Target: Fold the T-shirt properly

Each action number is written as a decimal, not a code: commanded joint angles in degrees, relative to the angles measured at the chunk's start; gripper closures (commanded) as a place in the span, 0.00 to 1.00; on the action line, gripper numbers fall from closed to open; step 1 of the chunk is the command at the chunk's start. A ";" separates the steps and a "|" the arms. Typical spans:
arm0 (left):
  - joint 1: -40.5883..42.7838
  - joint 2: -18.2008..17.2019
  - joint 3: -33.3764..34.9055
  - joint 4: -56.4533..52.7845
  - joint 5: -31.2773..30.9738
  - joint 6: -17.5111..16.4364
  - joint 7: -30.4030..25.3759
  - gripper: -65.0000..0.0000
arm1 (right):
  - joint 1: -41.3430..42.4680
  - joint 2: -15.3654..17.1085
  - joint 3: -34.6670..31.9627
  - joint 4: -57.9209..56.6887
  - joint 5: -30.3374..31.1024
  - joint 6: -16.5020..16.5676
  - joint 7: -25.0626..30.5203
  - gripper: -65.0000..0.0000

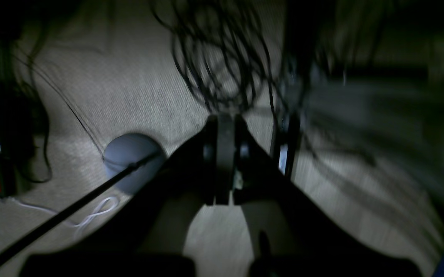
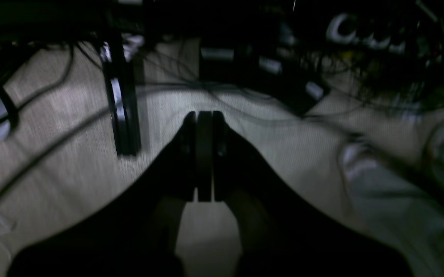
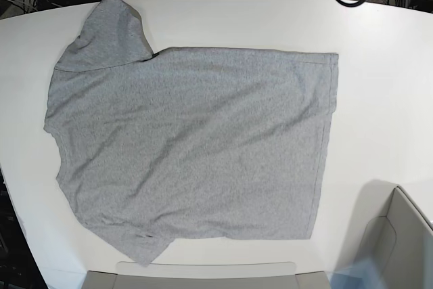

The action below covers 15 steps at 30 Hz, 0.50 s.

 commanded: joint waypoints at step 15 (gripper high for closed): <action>11.48 -1.25 -2.12 -0.16 0.47 -1.40 -43.29 0.98 | -13.79 1.61 0.12 1.00 5.79 0.08 36.20 1.00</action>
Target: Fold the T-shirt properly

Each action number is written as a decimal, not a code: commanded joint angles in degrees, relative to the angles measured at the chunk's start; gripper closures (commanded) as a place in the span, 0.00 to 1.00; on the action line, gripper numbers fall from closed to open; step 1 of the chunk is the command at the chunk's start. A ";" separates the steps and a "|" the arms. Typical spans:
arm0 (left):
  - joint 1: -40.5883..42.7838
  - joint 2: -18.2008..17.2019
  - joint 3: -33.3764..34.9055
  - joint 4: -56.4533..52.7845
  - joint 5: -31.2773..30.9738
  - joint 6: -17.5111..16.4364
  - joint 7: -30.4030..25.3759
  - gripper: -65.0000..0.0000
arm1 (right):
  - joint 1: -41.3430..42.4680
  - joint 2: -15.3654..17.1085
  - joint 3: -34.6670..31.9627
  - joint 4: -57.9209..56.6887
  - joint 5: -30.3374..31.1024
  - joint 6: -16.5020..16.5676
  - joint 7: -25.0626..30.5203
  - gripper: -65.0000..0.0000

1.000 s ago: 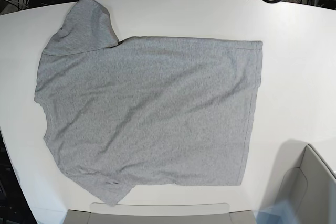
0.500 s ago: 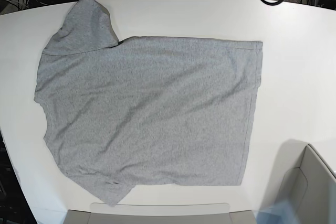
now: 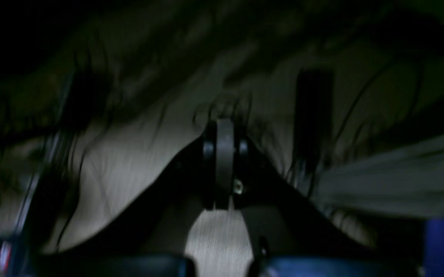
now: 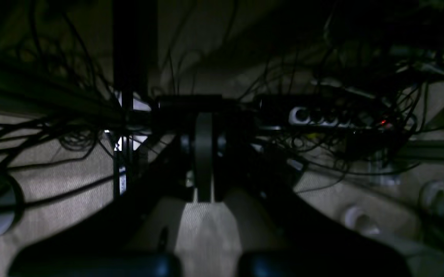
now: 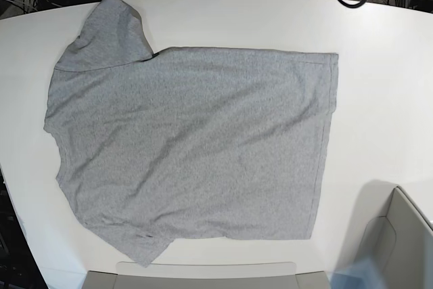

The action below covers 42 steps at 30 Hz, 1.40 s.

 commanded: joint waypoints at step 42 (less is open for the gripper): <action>29.71 7.38 1.01 80.12 1.40 -4.83 7.21 0.79 | -38.60 1.48 17.33 96.32 21.71 0.19 -24.51 0.64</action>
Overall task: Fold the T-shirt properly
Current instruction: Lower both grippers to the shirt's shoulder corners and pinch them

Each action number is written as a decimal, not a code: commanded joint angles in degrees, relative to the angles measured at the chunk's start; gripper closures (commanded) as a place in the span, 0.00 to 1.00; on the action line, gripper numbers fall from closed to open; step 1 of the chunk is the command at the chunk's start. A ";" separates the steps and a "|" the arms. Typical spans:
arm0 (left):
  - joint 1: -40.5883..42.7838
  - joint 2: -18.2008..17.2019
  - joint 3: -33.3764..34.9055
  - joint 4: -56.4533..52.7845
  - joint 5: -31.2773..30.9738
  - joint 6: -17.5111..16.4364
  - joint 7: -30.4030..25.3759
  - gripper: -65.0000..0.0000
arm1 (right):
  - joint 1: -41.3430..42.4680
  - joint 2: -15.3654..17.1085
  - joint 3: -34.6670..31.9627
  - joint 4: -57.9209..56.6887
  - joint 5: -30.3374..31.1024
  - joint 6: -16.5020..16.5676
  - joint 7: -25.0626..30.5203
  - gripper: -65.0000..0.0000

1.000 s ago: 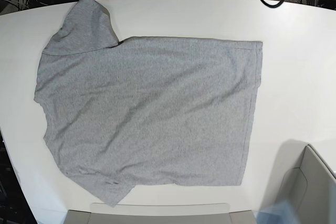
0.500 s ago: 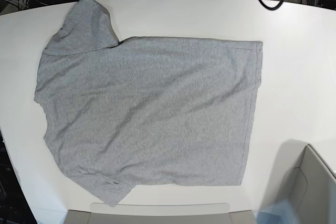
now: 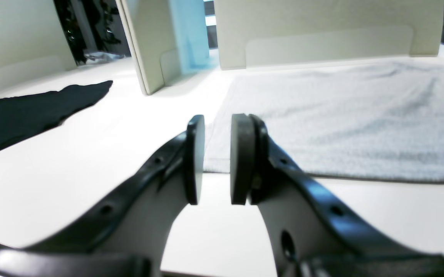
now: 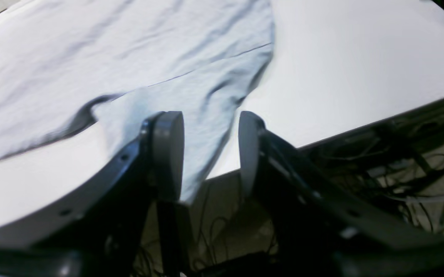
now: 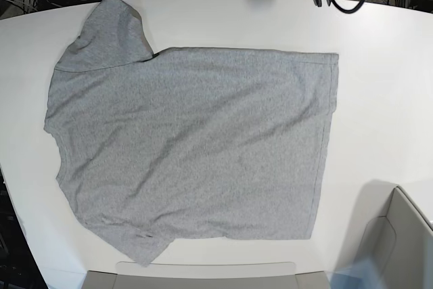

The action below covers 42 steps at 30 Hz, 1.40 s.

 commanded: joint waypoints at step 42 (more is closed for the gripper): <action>-1.97 3.51 1.76 11.70 8.35 0.06 17.96 0.76 | 19.80 0.61 7.89 -8.77 22.45 18.21 -49.01 0.64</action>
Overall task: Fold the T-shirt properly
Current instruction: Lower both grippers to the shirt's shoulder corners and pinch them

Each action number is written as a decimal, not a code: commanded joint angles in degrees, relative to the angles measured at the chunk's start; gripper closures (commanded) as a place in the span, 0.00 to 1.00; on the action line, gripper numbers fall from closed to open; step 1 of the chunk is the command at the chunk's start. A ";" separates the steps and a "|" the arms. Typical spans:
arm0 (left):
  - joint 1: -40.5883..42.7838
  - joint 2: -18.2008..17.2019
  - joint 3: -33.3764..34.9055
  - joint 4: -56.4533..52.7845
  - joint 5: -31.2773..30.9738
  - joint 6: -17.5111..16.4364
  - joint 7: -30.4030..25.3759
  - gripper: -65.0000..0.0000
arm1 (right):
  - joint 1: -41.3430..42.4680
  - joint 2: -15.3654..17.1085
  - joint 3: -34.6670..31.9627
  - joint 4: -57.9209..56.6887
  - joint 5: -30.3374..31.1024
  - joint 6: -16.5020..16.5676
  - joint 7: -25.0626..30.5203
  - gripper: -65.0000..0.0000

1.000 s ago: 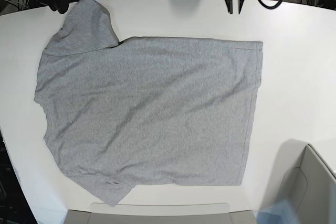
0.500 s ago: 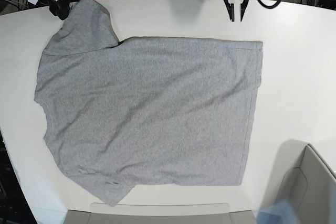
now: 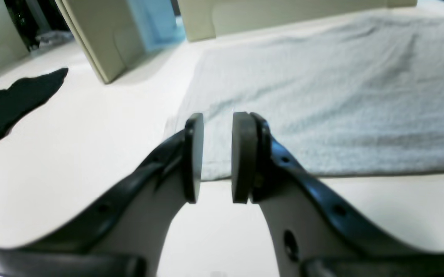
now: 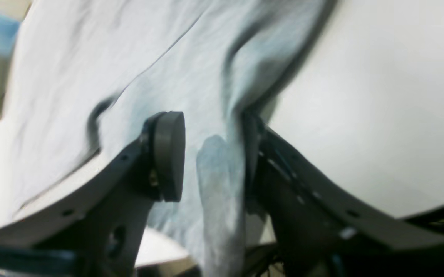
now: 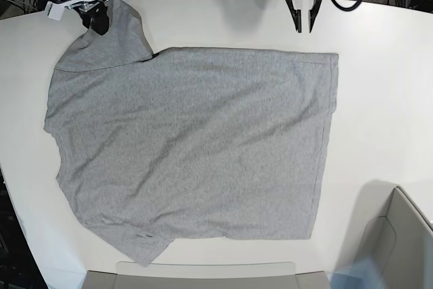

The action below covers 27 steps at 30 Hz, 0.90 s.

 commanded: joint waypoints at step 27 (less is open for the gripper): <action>-16.38 -3.66 -24.89 15.43 -50.66 -19.85 80.50 0.62 | -0.12 -1.03 0.39 0.10 -6.72 0.66 -2.19 0.64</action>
